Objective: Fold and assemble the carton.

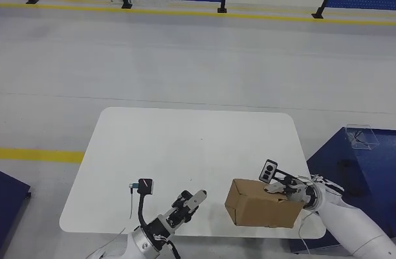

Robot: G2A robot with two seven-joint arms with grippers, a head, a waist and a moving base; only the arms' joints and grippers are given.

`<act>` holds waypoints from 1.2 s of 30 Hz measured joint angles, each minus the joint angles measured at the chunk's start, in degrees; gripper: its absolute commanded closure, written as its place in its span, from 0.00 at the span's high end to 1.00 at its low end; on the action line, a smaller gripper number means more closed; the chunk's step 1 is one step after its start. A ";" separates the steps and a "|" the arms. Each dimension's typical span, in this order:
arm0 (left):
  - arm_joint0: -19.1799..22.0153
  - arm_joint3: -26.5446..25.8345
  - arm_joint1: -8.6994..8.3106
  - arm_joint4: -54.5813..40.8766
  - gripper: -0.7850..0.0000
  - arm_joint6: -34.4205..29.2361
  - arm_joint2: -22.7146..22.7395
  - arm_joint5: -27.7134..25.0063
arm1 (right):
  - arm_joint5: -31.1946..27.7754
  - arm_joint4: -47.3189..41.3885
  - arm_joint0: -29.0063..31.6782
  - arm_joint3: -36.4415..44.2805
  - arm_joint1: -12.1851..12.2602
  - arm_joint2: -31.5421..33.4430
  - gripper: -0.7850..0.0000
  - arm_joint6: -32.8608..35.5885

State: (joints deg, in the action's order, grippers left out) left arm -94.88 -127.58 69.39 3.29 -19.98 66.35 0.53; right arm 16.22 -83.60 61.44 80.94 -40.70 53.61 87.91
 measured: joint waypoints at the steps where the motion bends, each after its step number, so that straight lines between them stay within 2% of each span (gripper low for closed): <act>1: 0.00 0.00 0.00 0.00 1.00 0.00 0.00 0.00 | -0.53 -0.35 0.25 0.33 -0.05 0.45 0.00 -0.96; 3: 0.00 0.00 0.00 0.00 1.00 0.00 0.00 0.00 | 0.03 -3.51 1.07 2.03 -0.08 1.77 0.00 -5.58; 6: 0.00 0.00 0.00 0.00 1.00 0.00 0.00 0.00 | 6.43 -11.57 2.94 5.29 0.53 5.66 0.00 -18.89; 9: 0.00 0.00 0.00 0.00 1.00 0.00 0.00 0.00 | 13.82 -22.66 6.20 8.44 1.37 9.82 0.00 -37.43; 10: 0.00 0.00 0.00 0.00 1.00 0.00 0.00 0.00 | 16.81 -28.26 7.54 10.00 1.80 11.57 0.00 -46.06; 13: 0.00 0.00 0.00 0.00 1.00 0.00 0.00 0.00 | 18.39 -43.21 10.94 14.76 2.96 16.17 0.00 -69.25; 15: 0.00 0.00 0.00 0.00 1.00 0.00 0.00 0.00 | 14.94 -53.02 12.87 19.03 3.81 19.74 0.00 -85.05; 19: 0.00 0.00 0.00 0.00 1.00 0.00 0.00 0.00 | 6.22 -72.48 15.45 26.81 5.09 26.00 0.00 -111.02; 22: 0.00 0.00 0.00 0.00 1.00 0.00 0.00 0.00 | -3.18 -84.61 16.03 30.87 5.68 29.35 0.00 -128.31; 25: 0.00 0.00 0.00 0.00 1.00 0.00 0.00 0.00 | -11.88 -89.13 15.52 32.58 5.92 29.87 0.00 -140.91; 27: 0.00 0.00 0.00 0.00 1.00 0.00 0.00 0.00 | -16.83 -89.40 14.42 32.35 5.60 27.84 0.00 -145.45; 29: 0.00 0.00 0.00 0.00 1.00 0.00 0.00 0.00 | -20.37 -88.65 12.85 31.17 5.05 24.76 0.00 -146.49; 36: 0.00 0.00 0.00 0.00 1.00 0.00 0.00 0.00 | -27.67 -90.19 1.37 21.59 0.31 8.19 0.00 -143.59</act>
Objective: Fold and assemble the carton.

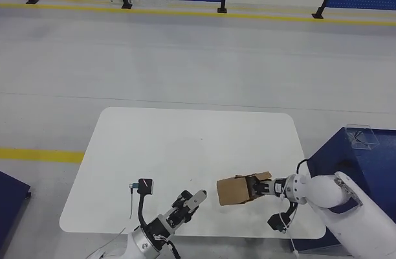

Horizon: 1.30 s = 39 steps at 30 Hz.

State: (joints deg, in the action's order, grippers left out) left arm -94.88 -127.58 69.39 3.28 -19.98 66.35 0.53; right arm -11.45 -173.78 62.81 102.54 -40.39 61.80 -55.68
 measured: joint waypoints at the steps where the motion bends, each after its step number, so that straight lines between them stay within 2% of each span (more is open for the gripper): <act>1: 0.00 0.00 0.00 0.00 1.00 0.00 0.00 0.00 | -0.64 -0.43 -2.26 -1.80 -0.99 -2.70 0.00 -0.32; 5: 0.00 0.00 0.00 0.00 1.00 0.00 0.00 0.00 | -1.08 -0.22 -8.14 -6.49 -3.89 -9.80 0.00 -0.66; 8: 0.00 0.00 0.00 0.00 1.00 0.00 0.00 0.00 | -1.34 -0.32 -10.75 -9.24 -5.73 -13.45 0.12 -0.13; 9: 0.00 0.00 0.00 0.00 1.00 0.00 0.00 0.00 | -1.35 -0.50 -11.50 -10.22 -6.37 -14.54 0.12 0.03; 12: 0.00 0.00 0.00 0.00 1.00 0.00 0.00 0.00 | -0.94 -1.11 -12.76 -12.14 -7.54 -16.27 0.22 -0.55; 13: 0.00 0.00 0.00 0.00 1.00 0.00 0.00 0.00 | -0.65 -1.70 -13.12 -12.67 -7.94 -16.61 0.20 -0.81; 15: 0.00 0.00 0.00 0.00 1.00 0.00 0.00 0.00 | 0.00 -2.20 -13.37 -13.00 -8.33 -16.69 0.21 -1.35; 20: 0.00 0.00 0.00 0.00 1.00 0.00 0.00 0.00 | 3.53 -2.22 -11.63 -10.93 -8.10 -12.01 0.23 -3.57; 21: 0.00 0.00 0.00 0.00 1.00 0.00 0.00 0.00 | 4.76 -2.12 -10.99 -10.17 -7.82 -10.51 0.20 -3.65; 23: 0.00 0.00 0.00 0.00 1.00 0.00 0.00 0.00 | 9.55 -0.60 -9.12 -8.36 -6.75 -6.44 0.00 -2.58; 26: 0.00 0.00 0.00 0.00 1.00 0.00 0.00 0.00 | 20.36 4.55 -4.95 -6.20 -4.84 0.37 0.00 1.45; 30: 0.00 0.00 0.00 0.00 1.00 0.00 0.00 0.00 | 37.37 17.02 1.89 -5.03 -3.04 8.85 0.00 14.77; 31: 0.00 0.00 0.00 0.00 1.00 0.00 0.00 0.00 | 42.16 22.53 3.48 -4.64 -2.76 11.10 0.00 20.76; 33: 0.00 0.00 0.00 0.00 1.00 0.00 0.00 0.00 | 48.04 33.52 5.66 -4.25 -2.58 13.88 0.00 32.46; 34: 0.00 0.00 0.00 0.00 1.00 0.00 0.00 0.00 | 50.47 42.07 7.13 -4.31 -2.60 15.01 0.00 41.22; 36: 0.00 0.00 0.00 0.00 1.00 0.00 0.00 0.00 | 51.55 54.83 8.89 -5.00 -2.71 15.66 0.00 54.51; 37: 0.00 0.00 0.00 0.00 1.00 0.00 0.00 0.00 | 50.45 62.76 9.57 -6.22 -2.78 15.48 0.00 63.20; 39: 0.00 0.00 0.00 0.00 1.00 0.00 0.00 0.00 | 48.43 74.21 9.55 -8.70 -2.80 14.48 0.00 75.48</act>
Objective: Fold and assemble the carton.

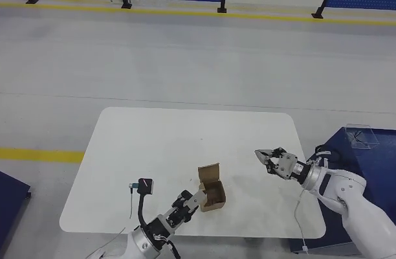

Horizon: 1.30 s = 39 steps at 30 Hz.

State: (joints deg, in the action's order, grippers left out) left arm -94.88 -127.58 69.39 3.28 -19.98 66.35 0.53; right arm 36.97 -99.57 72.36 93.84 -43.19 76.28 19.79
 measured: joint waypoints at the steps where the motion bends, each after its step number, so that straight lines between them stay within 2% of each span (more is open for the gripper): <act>1: 0.00 0.00 0.00 0.00 1.00 0.00 0.00 0.00 | -1.93 7.03 -0.69 -2.06 0.00 -0.75 0.00 7.81; 4: 0.00 0.00 0.00 0.00 1.00 0.00 0.00 0.00 | -8.69 21.50 -3.80 -7.90 -0.21 -2.95 0.00 25.25; 7: 0.00 0.00 0.00 0.00 1.00 0.00 0.00 0.00 | -15.11 30.24 -7.99 -14.12 -0.83 -5.41 0.00 38.89; 9: 0.00 0.00 0.00 0.00 1.00 0.00 0.00 0.00 | -17.30 31.69 -10.44 -17.66 -1.42 -6.98 1.00 45.04; 11: 0.00 0.00 0.00 0.00 1.00 0.00 0.00 0.00 | -16.70 30.24 -13.14 -21.24 -2.15 -8.64 1.00 51.32; 13: 0.00 0.00 0.00 0.00 1.00 0.00 0.00 0.00 | -16.06 29.36 -13.78 -22.12 -2.28 -8.94 1.00 54.26; 29: 0.01 0.03 0.00 0.03 1.00 0.01 0.02 0.02 | -16.23 29.58 -13.57 -21.81 -2.21 -8.78 1.00 53.03; 32: 0.40 0.37 -0.28 4.21 1.00 -0.20 0.92 2.82 | -19.90 35.60 -12.47 -19.53 -1.48 -7.52 1.00 48.05; 35: 0.81 -0.25 -0.66 14.18 1.00 -0.82 0.74 8.44 | -21.34 49.13 -10.60 -14.77 -0.45 -6.24 1.00 38.71; 39: 3.11 1.56 -0.52 26.37 1.00 -1.30 -3.36 16.14 | -21.80 63.08 -6.44 -6.50 0.25 -5.61 1.00 26.86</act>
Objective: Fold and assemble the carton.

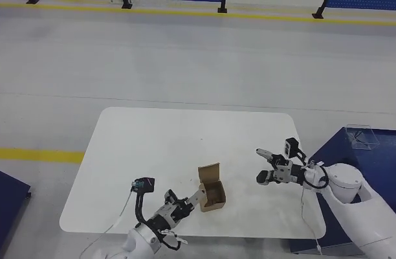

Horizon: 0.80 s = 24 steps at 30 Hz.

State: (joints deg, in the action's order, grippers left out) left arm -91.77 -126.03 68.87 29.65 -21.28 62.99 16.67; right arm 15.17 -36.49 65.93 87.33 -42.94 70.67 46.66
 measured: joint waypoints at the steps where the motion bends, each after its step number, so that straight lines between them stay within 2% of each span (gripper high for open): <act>1: 1.23 1.26 0.19 3.28 1.00 0.31 -1.71 2.10 | 0.57 2.98 1.25 2.27 0.05 -0.12 1.00 -3.25; 4: 4.62 5.32 0.93 10.86 1.00 1.36 -6.38 7.51 | 1.69 6.99 2.38 4.94 0.07 -0.46 1.00 -7.64; 9: 11.02 13.68 2.56 16.54 1.00 0.84 -12.11 14.98 | 1.33 7.58 2.62 5.33 0.06 -1.66 1.00 -6.31; 13: 16.66 20.87 4.11 17.79 1.00 -2.61 -15.83 19.62 | 1.52 22.26 2.87 7.91 -0.22 -6.13 1.00 -11.43; 17: 20.77 25.21 5.40 19.11 1.00 -5.47 -18.89 21.62 | 5.11 34.09 1.93 9.26 -0.96 -10.67 1.00 -14.41; 20: 22.37 27.02 6.18 18.97 1.00 -5.97 -19.83 22.71 | 6.82 38.43 0.57 9.77 -1.78 -13.71 1.00 -14.68; 24: 23.70 29.02 6.93 18.82 1.00 -6.52 -20.34 23.30 | 5.97 40.77 -0.53 10.21 -2.63 -16.36 1.00 -13.57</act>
State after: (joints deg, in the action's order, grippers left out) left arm -68.07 -97.01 75.80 48.47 -27.79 42.65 39.97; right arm 21.14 4.27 65.40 97.54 -45.57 54.31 33.08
